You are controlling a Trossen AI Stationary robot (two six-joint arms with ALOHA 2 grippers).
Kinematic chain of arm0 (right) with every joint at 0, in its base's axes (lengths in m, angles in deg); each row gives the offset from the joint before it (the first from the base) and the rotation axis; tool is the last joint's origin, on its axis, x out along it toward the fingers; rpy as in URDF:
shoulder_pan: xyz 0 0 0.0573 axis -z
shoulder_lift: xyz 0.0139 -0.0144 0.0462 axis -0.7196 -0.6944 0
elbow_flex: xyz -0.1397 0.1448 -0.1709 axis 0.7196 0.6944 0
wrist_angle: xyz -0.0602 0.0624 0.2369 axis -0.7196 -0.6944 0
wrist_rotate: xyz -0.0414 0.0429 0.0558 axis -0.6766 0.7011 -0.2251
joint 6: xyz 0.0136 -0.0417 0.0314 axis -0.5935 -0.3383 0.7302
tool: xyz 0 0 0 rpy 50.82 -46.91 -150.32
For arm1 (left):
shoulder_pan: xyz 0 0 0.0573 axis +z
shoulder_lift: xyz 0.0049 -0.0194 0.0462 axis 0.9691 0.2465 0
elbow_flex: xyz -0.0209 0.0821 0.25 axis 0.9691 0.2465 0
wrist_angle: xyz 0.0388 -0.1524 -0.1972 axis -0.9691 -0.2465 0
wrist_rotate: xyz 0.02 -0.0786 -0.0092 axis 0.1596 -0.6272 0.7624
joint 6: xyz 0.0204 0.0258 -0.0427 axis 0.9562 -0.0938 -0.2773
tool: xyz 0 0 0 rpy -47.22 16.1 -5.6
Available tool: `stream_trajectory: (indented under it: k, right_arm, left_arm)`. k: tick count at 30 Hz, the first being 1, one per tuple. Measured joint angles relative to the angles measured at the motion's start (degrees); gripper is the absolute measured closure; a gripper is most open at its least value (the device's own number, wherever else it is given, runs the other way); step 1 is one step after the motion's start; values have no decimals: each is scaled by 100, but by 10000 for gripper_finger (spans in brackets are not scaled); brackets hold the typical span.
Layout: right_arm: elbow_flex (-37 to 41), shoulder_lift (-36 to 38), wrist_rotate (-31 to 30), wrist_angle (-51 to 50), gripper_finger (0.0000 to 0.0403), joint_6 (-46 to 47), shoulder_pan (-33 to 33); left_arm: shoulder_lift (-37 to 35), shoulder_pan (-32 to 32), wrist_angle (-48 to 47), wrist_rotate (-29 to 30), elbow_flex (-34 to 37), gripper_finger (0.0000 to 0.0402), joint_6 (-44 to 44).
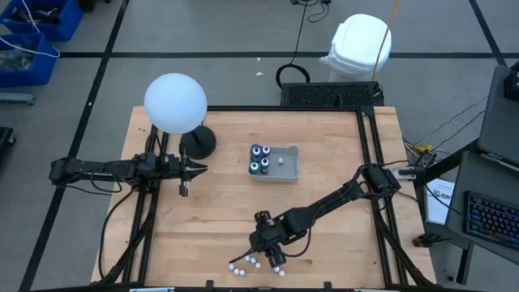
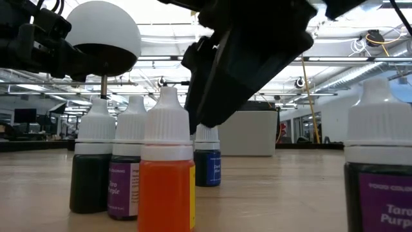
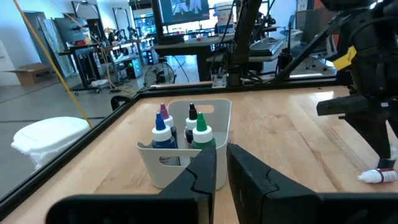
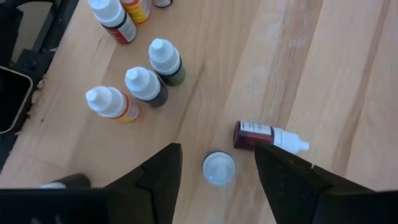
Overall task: Pick & Place food coloring
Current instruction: Put the top small blue food coloring bottle into the gray bin
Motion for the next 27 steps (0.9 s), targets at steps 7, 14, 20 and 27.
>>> stream_trajectory:
  k: [7,14,20,27]
  right_arm:
    - [202,0,158,99,244,164,2]
    - [221,-4,181,171,277,168,2]
    - [221,-4,308,190,309,168,4]
    - [215,-4,323,174,356,283,31]
  left_arm:
    - [0,0,-2,0,0,355,0]
    - [1,0,-2,0,0,355,0]
    - [0,0,-2,2,0,355,0]
    - [0,-2,-2,2,0,355,0]
